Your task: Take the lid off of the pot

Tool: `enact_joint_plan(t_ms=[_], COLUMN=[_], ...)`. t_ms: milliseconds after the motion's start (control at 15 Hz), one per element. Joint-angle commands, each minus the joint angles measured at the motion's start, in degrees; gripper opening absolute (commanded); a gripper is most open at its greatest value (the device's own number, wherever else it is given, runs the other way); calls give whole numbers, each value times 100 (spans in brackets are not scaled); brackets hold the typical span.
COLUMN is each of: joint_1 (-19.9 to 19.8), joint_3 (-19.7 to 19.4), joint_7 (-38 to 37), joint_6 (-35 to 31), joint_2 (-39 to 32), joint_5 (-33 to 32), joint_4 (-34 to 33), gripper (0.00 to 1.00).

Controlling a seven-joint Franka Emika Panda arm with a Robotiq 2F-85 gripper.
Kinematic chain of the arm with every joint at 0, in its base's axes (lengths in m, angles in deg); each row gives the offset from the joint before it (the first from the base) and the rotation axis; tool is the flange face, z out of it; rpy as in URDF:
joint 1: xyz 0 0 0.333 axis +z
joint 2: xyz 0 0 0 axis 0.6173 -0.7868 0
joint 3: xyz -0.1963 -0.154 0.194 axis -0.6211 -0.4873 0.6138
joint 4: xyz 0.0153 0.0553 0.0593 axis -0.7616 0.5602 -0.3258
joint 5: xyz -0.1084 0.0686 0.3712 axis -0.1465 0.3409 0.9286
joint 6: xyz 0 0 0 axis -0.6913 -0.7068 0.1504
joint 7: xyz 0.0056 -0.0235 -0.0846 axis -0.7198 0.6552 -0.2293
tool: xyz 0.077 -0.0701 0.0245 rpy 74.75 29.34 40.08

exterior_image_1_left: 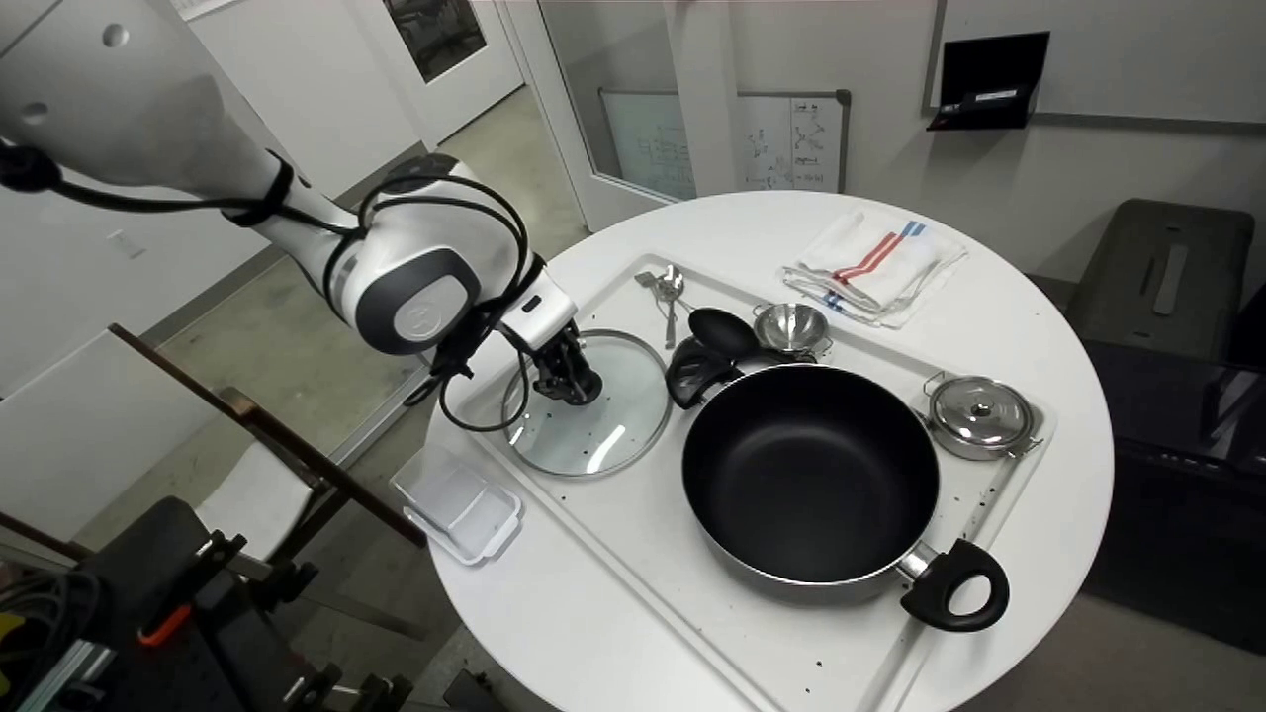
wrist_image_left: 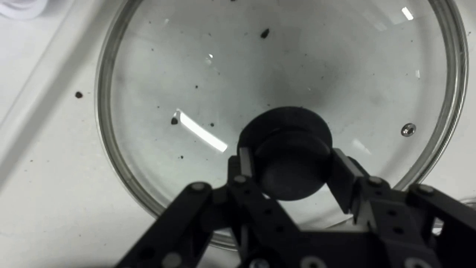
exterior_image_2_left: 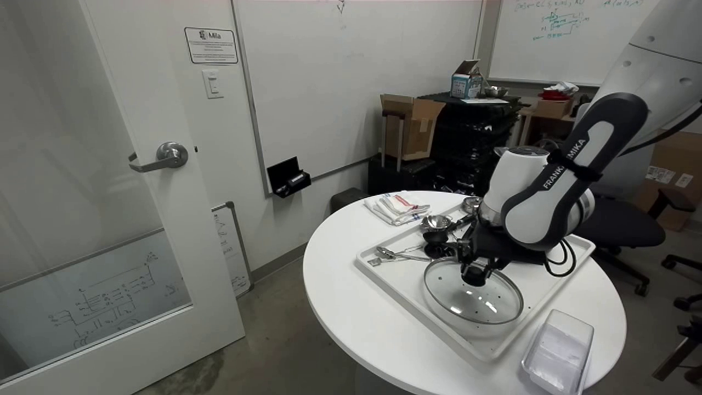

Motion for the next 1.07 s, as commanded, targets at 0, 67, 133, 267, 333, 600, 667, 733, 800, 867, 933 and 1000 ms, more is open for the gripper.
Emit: enact_joint_plan(t_ms=[0, 67, 133, 267, 333, 600, 667, 733, 800, 867, 933, 1000], joint_1=[187, 232, 283, 355, 386, 517, 542, 562, 582, 596, 604, 610], joint_3=[-196, -249, -307, -386, -416, -535, -560, -584, -604, -620, -628, -636], joint_7=[93, 71, 55, 42, 40, 18, 15, 10, 9, 10, 13, 14], joint_6=[-9, 6, -1, -4, -7, -9, -6, -12, -12, -22, -28, -35], joint_2=[70, 67, 62, 52, 49, 33, 33, 38, 40, 50, 60, 75], joint_5=[194, 188, 178, 166, 164, 152, 149, 151, 150, 151, 152, 154], joint_4=[49, 51, 60, 72, 79, 94, 92, 92, 93, 99, 105, 112], gripper=[26, 26, 26, 26, 26, 77, 83, 89, 95, 99, 100, 100])
